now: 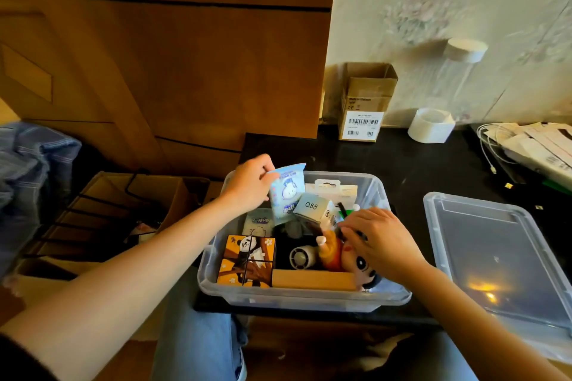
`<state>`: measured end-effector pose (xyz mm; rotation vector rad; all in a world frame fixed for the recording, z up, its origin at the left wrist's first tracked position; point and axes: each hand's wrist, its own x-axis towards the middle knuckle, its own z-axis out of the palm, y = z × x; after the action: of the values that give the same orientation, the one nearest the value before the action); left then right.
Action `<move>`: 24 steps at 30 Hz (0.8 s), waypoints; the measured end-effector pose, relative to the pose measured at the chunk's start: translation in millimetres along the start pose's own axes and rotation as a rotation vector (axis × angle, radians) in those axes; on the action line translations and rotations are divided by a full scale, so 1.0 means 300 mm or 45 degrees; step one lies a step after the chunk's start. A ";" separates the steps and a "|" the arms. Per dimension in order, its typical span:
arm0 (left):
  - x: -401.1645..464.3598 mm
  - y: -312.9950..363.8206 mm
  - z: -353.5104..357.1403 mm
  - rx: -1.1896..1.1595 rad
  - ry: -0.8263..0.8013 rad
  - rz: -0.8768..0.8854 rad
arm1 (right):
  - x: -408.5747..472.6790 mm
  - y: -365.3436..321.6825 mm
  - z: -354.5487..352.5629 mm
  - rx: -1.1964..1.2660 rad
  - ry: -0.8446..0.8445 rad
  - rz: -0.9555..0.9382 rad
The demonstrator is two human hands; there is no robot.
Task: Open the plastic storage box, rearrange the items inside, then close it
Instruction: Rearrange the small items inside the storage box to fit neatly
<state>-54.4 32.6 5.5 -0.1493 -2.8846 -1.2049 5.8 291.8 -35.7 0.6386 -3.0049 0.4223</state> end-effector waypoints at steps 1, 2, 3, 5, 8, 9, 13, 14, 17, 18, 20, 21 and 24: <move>-0.006 0.000 -0.026 -0.071 0.030 0.010 | 0.004 -0.001 0.002 -0.024 -0.015 -0.007; -0.012 -0.003 -0.047 -0.143 0.043 0.016 | 0.009 -0.006 -0.001 -0.002 -0.015 0.010; -0.017 -0.005 -0.065 -0.203 0.051 0.018 | 0.017 -0.017 -0.009 0.059 0.010 0.042; -0.033 -0.012 -0.093 -0.289 0.056 0.032 | 0.044 -0.056 -0.035 0.234 0.115 0.094; -0.058 -0.023 -0.111 -0.317 0.027 0.093 | 0.117 -0.133 -0.072 0.316 0.239 0.031; -0.064 -0.026 -0.111 -0.304 0.031 0.100 | 0.146 -0.160 -0.080 0.328 0.231 0.027; -0.073 -0.028 -0.107 -0.534 0.233 -0.077 | 0.254 -0.245 -0.069 0.464 -0.064 0.194; -0.075 -0.025 -0.109 -0.663 0.279 -0.155 | 0.276 -0.261 -0.062 0.587 -0.124 0.265; -0.094 -0.013 -0.104 -1.025 0.307 -0.340 | 0.321 -0.290 -0.042 1.112 -0.166 0.540; -0.101 -0.014 -0.098 -1.091 0.289 -0.369 | 0.328 -0.291 -0.035 1.287 -0.184 0.622; -0.113 -0.028 -0.088 -1.041 0.218 -0.371 | 0.336 -0.295 -0.024 1.579 -0.190 0.690; -0.116 -0.045 -0.084 -0.901 0.189 -0.343 | 0.339 -0.295 -0.021 1.628 -0.147 0.683; -0.136 -0.119 -0.088 -0.235 0.265 -0.146 | 0.347 -0.273 -0.017 1.185 0.123 0.525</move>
<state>-17.9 -14.4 -3.2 0.1340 -2.6335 -1.4123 -56.4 180.3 0.1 -0.0286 -2.6852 1.8365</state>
